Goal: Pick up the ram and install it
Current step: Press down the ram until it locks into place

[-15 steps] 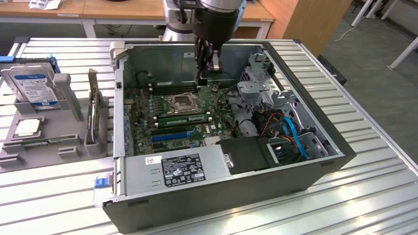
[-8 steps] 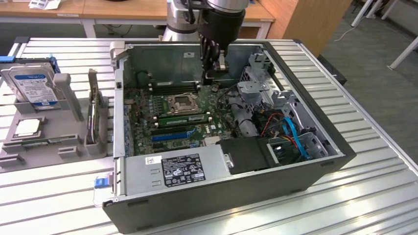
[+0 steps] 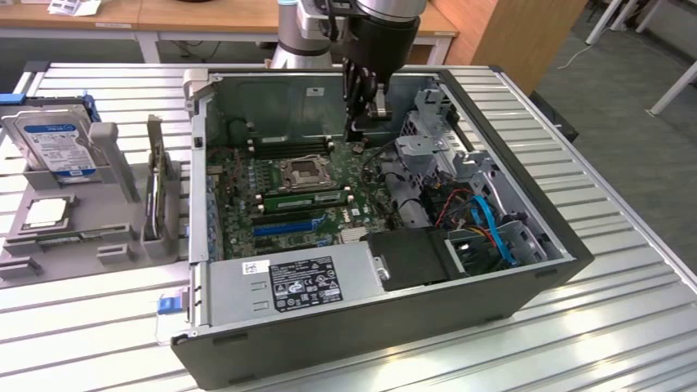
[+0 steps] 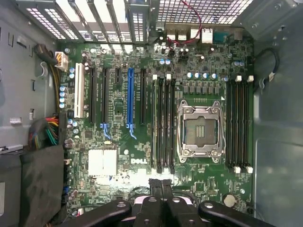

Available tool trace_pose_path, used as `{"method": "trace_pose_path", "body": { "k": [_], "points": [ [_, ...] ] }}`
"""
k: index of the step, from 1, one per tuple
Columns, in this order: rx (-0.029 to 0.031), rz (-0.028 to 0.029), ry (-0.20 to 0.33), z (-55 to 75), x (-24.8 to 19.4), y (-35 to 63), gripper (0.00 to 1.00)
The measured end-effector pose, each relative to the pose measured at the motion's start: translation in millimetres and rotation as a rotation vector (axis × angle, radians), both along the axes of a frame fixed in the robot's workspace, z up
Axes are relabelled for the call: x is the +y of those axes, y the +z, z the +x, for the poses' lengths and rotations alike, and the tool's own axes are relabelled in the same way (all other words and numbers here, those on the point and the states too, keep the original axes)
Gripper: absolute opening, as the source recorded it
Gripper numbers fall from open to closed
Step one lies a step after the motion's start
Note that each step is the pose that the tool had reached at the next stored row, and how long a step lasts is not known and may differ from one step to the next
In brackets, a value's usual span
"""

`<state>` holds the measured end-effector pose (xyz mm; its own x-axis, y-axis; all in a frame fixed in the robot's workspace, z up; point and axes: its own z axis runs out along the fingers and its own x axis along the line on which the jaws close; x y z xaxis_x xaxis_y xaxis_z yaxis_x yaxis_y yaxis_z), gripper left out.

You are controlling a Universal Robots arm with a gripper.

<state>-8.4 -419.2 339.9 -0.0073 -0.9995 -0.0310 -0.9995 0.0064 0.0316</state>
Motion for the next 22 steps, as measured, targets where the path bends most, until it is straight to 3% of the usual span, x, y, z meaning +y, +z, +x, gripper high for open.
{"method": "trace_pose_path", "body": {
  "k": [22],
  "points": [
    [0.0,0.0,0.0,0.0,0.0,-16.4,0.1]
  ]
}}
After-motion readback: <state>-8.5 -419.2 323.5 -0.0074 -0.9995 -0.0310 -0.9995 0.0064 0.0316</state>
